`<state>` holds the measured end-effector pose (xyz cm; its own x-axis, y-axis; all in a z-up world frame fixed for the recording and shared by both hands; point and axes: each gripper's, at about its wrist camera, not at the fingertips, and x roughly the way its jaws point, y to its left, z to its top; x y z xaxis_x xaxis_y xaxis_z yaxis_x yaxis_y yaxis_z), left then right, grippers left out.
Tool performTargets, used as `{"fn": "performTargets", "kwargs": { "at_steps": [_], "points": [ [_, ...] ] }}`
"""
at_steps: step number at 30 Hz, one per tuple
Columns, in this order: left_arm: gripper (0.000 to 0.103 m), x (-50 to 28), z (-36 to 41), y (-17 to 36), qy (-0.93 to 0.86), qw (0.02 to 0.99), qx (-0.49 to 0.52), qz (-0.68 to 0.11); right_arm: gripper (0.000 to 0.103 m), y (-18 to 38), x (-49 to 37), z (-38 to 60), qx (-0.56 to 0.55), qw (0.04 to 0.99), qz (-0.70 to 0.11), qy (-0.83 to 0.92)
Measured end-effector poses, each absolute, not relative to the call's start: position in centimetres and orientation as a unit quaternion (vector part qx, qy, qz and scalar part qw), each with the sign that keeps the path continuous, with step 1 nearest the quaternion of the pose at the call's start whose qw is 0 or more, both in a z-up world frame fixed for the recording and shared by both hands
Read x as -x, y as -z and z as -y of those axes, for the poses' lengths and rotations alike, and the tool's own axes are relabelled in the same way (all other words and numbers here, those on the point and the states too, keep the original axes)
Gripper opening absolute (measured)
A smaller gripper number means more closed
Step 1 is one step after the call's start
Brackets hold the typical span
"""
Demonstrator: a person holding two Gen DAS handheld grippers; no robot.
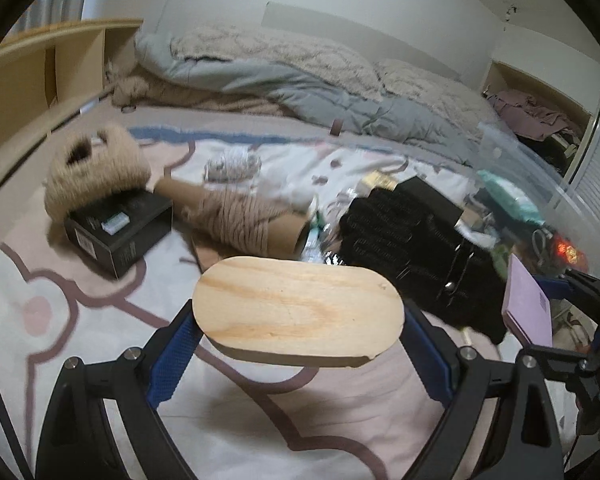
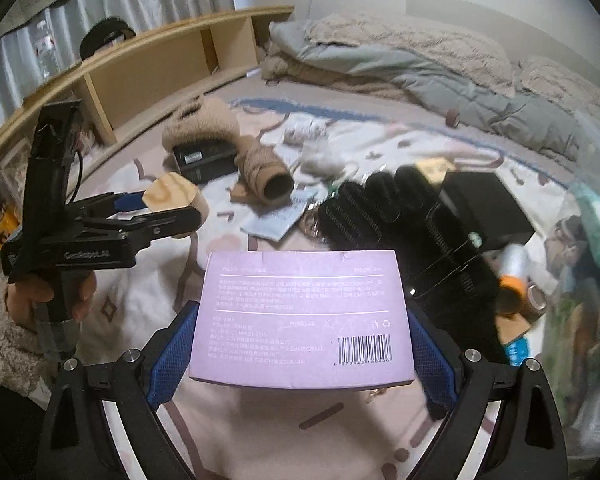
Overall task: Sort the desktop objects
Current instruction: 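Lift the wooden block with the left tool and the lavender box with the right tool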
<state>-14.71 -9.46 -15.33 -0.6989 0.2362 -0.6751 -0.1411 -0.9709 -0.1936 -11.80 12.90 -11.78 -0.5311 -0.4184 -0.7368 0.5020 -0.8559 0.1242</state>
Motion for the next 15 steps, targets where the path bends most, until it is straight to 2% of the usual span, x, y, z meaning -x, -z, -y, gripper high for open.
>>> {"fn": "performTargets", "kwargs": {
  "at_steps": [15],
  "points": [
    [0.095, 13.2, 6.0, 3.3, -0.939, 0.136, 0.312, 0.043, 0.096, 1.2, 10.0, -17.7, -0.307, 0.225, -0.034, 0.924]
  ]
}}
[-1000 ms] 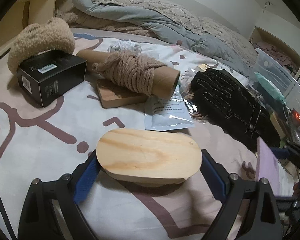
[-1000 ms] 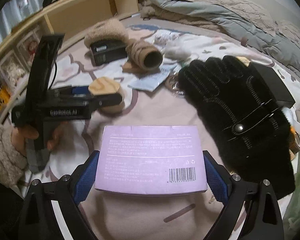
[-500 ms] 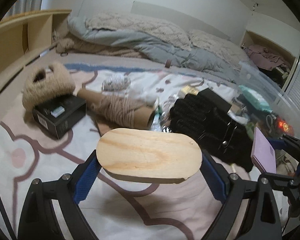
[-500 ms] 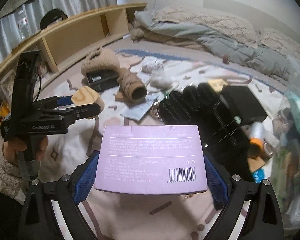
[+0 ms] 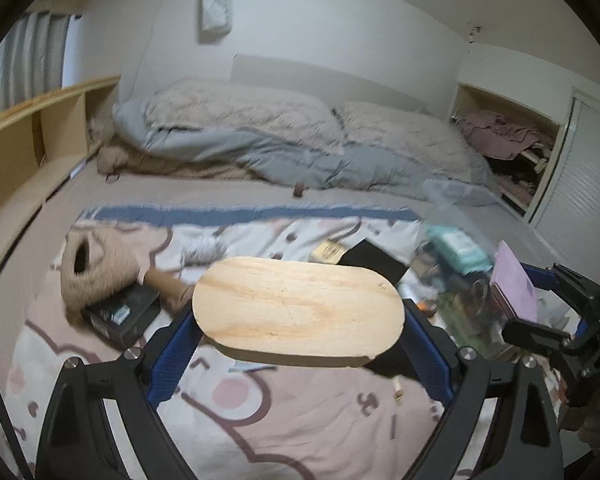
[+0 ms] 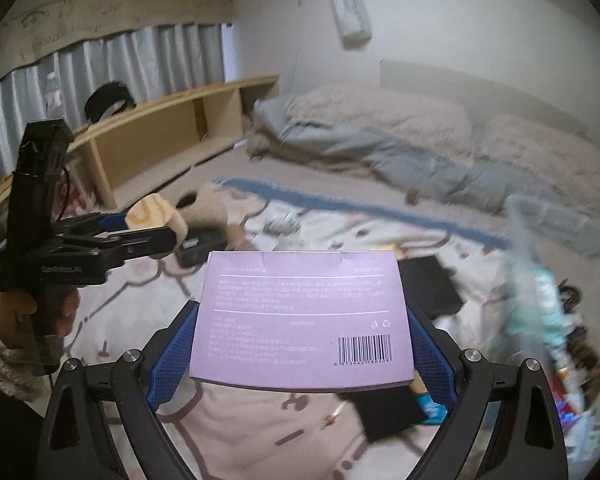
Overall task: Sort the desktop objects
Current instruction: 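Lift the wooden block with the left tool and the lavender box with the right tool, then carry the wooden block and lavender box over the clear plastic box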
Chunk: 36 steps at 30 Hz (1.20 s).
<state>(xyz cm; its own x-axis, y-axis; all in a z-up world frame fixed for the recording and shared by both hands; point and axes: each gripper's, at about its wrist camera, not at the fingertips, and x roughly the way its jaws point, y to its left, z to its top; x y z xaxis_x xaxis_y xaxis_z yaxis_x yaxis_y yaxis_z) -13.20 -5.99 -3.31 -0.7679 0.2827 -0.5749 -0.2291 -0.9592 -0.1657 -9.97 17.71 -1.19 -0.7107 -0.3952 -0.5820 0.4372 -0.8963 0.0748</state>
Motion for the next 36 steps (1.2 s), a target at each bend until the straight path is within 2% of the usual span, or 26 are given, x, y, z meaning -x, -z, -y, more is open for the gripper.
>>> {"fn": "performTargets", "kwargs": {
  "at_steps": [9, 17, 26, 36],
  "points": [
    [0.095, 11.9, 0.4, -3.3, -0.947, 0.182, 0.264, 0.013, 0.096, -4.2, 9.0, -23.8, -0.274, 0.149, 0.007, 0.95],
    [0.095, 11.0, -4.9, -7.5, -0.945, 0.236, 0.228, 0.004, 0.096, -6.6, 9.1, -28.6, -0.265, 0.068, 0.034, 0.961],
    [0.095, 11.2, -9.8, -6.6, -0.935, 0.27, 0.228, 0.006, 0.096, -3.3, 11.5, -32.8, -0.301, 0.004, 0.065, 0.952],
    [0.095, 12.5, -11.5, -4.3, -0.93, 0.276, 0.241, 0.005, 0.096, 2.2, 15.3, -38.8, -0.365, -0.076, 0.092, 0.923]
  ]
}}
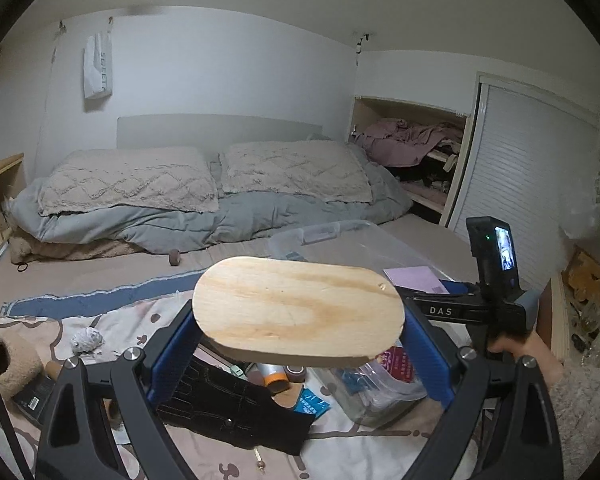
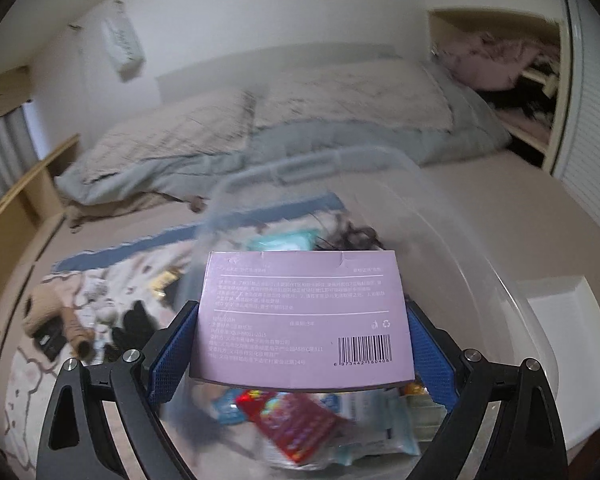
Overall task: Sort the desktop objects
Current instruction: 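Carry the wooden block and lavender box over the clear plastic box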
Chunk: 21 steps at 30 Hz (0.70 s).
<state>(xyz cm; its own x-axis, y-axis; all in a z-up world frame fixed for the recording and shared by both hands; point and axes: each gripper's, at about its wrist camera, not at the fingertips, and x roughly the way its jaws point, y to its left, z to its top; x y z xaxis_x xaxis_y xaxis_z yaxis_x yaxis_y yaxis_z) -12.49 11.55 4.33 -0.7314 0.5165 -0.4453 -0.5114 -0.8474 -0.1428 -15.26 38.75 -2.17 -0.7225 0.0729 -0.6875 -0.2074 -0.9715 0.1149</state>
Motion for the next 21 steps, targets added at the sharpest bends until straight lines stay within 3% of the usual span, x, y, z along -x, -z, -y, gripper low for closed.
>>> {"fn": "performTargets", "kwargs": {
  "at_steps": [8, 10, 14, 21],
  "points": [
    [0.095, 12.8, -12.5, -3.1, -0.929, 0.275, 0.245, -0.02, 0.096, 3.7, 16.2, -41.2, 0.38, 0.107, -0.125, -0.91],
    [0.095, 12.8, -12.6, -2.9, -0.929, 0.275, 0.246, -0.024, 0.103, 3.1, 15.7, -41.3, 0.352, 0.114, -0.136, -0.919],
    [0.095, 12.7, -12.8, -2.9, -0.928, 0.278, 0.246, -0.026, 0.103, 2.7, 15.7, -41.4, 0.346, 0.115, -0.152, -0.919],
    [0.095, 12.6, -12.5, -3.3, -0.929, 0.28, 0.241, -0.023, 0.103, 2.5, 15.4, -40.4, 0.358, 0.111, -0.136, -0.917]
  ]
}}
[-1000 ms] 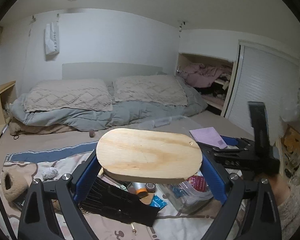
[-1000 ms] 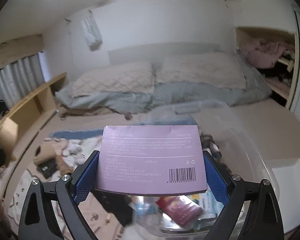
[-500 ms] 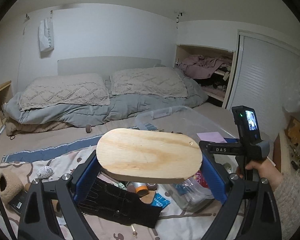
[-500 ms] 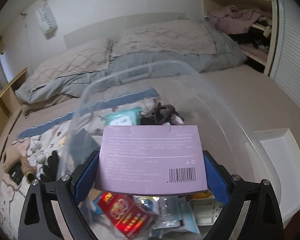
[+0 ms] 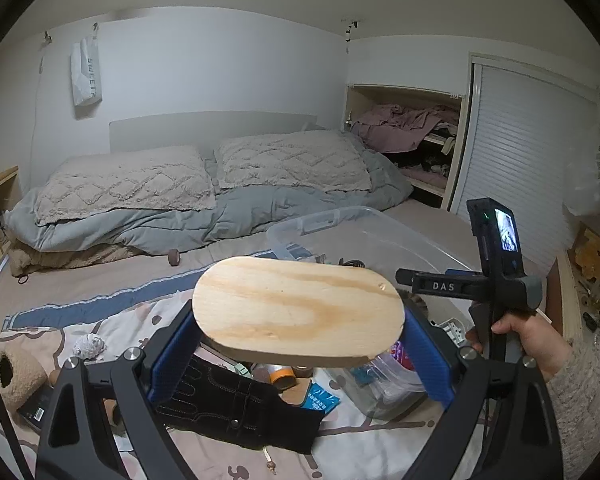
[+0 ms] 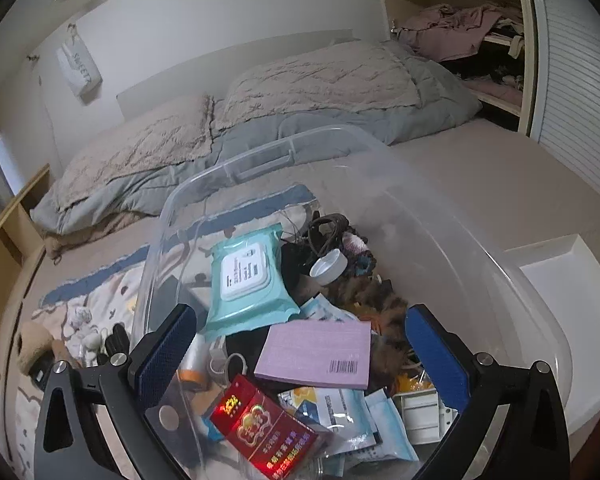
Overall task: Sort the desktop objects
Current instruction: 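Carry the wooden block and lavender box over the clear plastic box, then open the right tool to drop the lavender box while the left tool drops the wooden block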
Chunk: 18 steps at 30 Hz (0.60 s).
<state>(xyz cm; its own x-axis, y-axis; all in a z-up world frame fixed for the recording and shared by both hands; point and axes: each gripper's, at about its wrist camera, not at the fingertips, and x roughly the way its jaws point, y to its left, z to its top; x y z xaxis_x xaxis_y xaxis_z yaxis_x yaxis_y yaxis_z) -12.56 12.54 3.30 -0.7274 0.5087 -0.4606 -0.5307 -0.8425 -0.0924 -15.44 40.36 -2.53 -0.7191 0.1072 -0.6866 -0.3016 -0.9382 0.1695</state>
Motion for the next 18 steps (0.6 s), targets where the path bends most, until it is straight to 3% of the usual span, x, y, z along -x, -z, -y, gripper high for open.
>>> {"fn": "performTargets", "kwargs": {
  "at_steps": [7, 18],
  "points": [
    [0.095, 13.5, -13.1, -4.5, -0.935, 0.274, 0.224, -0.013, 0.103, -0.1, 12.3, -39.5, 0.319, 0.1, -0.122, -0.935],
    [0.095, 16.8, -19.5, -6.4, -0.932, 0.303, 0.199, -0.009, 0.103, -5.1, 6.5, -40.2, 0.204, 0.077, -0.167, -0.962]
  ]
}}
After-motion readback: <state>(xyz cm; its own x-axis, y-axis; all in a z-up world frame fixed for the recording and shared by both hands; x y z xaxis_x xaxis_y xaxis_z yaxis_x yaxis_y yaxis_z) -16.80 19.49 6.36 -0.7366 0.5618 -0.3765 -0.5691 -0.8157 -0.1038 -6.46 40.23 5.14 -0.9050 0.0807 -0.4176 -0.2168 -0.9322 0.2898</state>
